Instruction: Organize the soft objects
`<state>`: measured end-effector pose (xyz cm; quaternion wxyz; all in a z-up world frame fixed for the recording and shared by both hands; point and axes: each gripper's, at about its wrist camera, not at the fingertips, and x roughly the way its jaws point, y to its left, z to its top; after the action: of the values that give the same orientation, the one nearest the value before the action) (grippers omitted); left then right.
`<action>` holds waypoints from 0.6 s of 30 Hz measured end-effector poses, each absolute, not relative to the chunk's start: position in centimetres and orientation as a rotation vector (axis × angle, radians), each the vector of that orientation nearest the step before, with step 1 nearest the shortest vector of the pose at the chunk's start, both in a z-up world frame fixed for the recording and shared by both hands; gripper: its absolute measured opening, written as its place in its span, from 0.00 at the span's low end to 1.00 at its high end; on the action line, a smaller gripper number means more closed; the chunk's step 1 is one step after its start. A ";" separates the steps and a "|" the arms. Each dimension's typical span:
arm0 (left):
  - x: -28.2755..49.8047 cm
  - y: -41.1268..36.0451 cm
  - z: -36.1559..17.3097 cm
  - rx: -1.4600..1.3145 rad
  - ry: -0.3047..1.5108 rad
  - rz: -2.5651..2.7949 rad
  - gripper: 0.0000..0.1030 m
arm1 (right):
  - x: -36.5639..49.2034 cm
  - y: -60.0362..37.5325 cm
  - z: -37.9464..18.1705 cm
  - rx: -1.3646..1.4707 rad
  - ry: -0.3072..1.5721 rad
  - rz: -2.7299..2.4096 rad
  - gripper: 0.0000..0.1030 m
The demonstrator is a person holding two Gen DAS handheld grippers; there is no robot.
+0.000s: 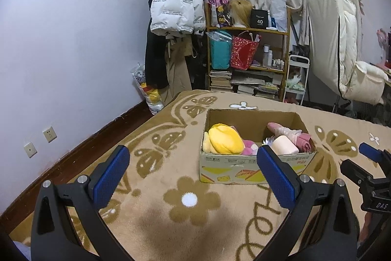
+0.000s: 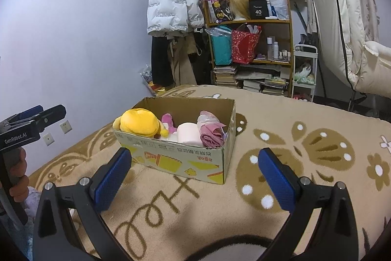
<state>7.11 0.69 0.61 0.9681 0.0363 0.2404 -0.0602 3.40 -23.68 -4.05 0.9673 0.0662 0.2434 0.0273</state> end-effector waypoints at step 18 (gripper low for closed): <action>6.8 -0.3 0.1 0.121 0.501 -0.140 1.00 | 3.6 -23.5 -4.6 0.132 0.499 0.061 1.00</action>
<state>6.79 -0.34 0.11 0.9645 0.0598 0.2477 -0.0693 3.63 -23.54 -4.62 0.9664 0.0653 0.2469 0.0300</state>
